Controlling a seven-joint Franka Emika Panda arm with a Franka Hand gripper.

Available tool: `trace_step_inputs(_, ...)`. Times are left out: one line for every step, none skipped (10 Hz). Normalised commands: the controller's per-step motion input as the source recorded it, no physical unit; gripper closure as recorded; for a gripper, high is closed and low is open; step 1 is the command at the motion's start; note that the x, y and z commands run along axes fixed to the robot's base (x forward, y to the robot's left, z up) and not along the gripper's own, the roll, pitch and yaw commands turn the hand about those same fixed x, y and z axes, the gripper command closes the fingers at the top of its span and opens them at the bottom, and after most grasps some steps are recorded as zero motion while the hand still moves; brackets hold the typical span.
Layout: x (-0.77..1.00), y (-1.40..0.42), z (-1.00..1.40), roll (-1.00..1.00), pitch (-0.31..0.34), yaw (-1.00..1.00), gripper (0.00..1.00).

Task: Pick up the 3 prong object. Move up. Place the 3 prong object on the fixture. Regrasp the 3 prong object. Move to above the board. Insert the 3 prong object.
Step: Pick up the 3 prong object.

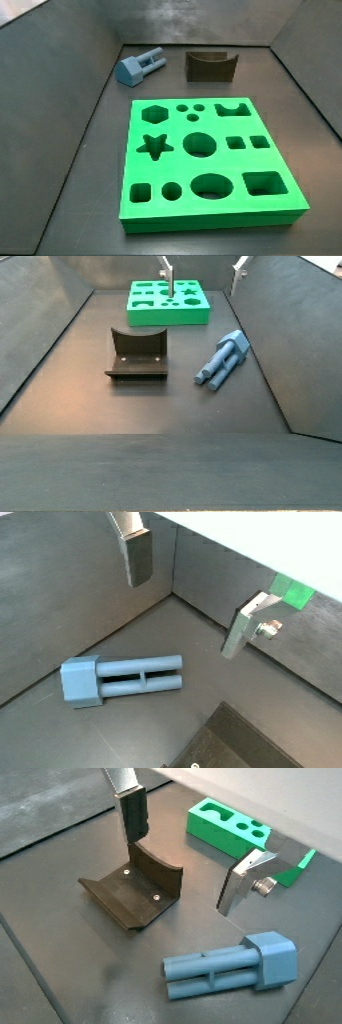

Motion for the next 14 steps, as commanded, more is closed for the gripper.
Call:
trace_step_inputs(0.00, 0.00, -0.10, 0.00, 0.000, 0.00, 0.00)
trace_step_inputs(0.00, 0.00, -0.15, 0.00, 0.000, 0.00, 0.00)
trace_step_inputs(-0.06, -0.03, -0.27, 0.03, -0.014, -0.01, 0.00)
trace_step_inputs(-0.08, -0.01, -0.34, 0.01, -0.043, -0.02, 0.00)
trace_step_inputs(-0.23, 0.00, -0.43, 0.00, -0.136, -0.01, 0.00)
trace_step_inputs(-0.22, -0.01, -0.45, 0.00, -0.121, -0.03, 0.00)
trace_step_inputs(-0.20, -0.01, -0.42, 0.02, -0.091, -0.04, 0.00)
trace_step_inputs(-0.16, 0.00, -0.38, 0.00, -0.090, -0.07, 0.00)
trace_step_inputs(-0.09, 0.00, -0.35, 0.00, -0.079, -0.15, 0.00)
trace_step_inputs(-0.04, 0.00, -0.28, 0.01, -0.036, -0.25, 0.00)
trace_step_inputs(-0.01, 0.04, -0.29, 0.02, -0.026, -0.32, 0.00)
trace_step_inputs(0.00, 0.05, -0.33, 0.05, 0.000, -0.33, 0.00)
trace_step_inputs(0.00, 0.09, -0.32, 0.06, 0.000, -0.37, 0.00)
trace_step_inputs(0.00, 0.10, -0.33, 0.08, 0.000, -0.40, 0.00)
